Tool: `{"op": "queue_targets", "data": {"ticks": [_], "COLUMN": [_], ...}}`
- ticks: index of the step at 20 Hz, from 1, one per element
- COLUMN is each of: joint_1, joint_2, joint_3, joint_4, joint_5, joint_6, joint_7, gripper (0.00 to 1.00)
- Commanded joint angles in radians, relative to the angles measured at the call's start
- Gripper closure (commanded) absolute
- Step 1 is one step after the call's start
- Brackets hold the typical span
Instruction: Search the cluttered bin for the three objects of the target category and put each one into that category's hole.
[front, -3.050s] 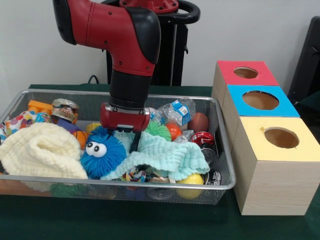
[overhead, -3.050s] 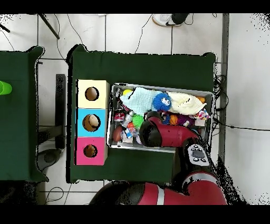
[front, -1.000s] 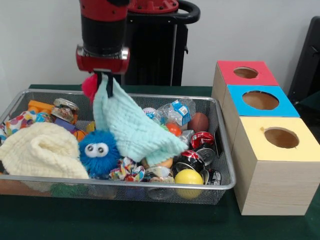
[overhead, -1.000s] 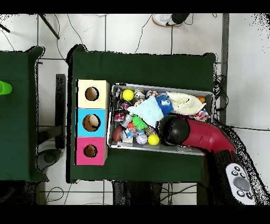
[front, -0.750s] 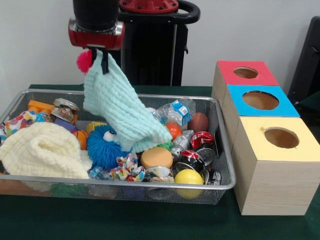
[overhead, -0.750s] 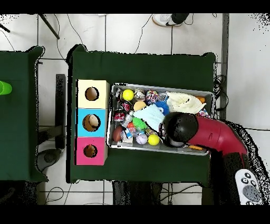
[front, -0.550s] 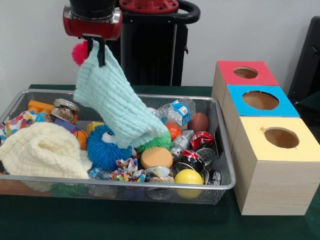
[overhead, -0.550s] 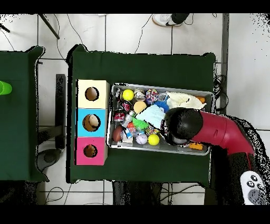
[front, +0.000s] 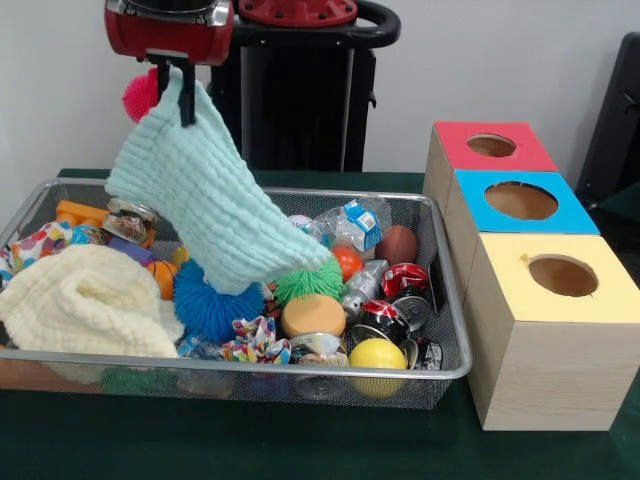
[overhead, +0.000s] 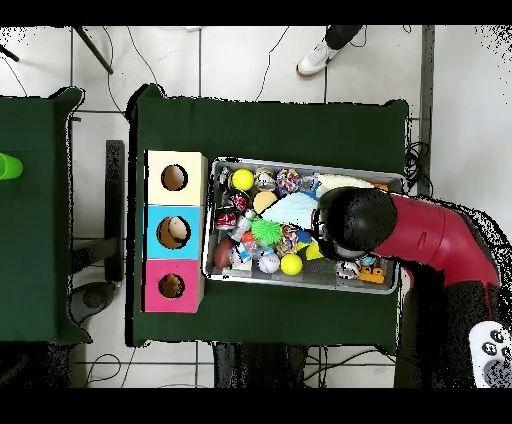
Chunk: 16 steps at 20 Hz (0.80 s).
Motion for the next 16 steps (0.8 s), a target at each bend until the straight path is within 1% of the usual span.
{"op": "queue_targets", "data": {"ticks": [1,5,10,13,16], "joint_1": [-0.015,-0.013,-0.012,-0.013,-0.022], "joint_2": [-0.033,-0.032,-0.045,-0.044,-0.035], "joint_3": [0.103,0.11,0.119,0.124,0.134], "joint_4": [-0.071,-0.152,-0.214,-0.24,-0.243], "joint_5": [0.002,-0.009,-0.029,-0.036,-0.031], "joint_6": [0.221,0.337,0.431,0.466,0.467], "joint_7": [-0.138,-0.157,-0.18,-0.184,-0.19], "gripper": [1.0,1.0,1.0,1.0,1.0]}}
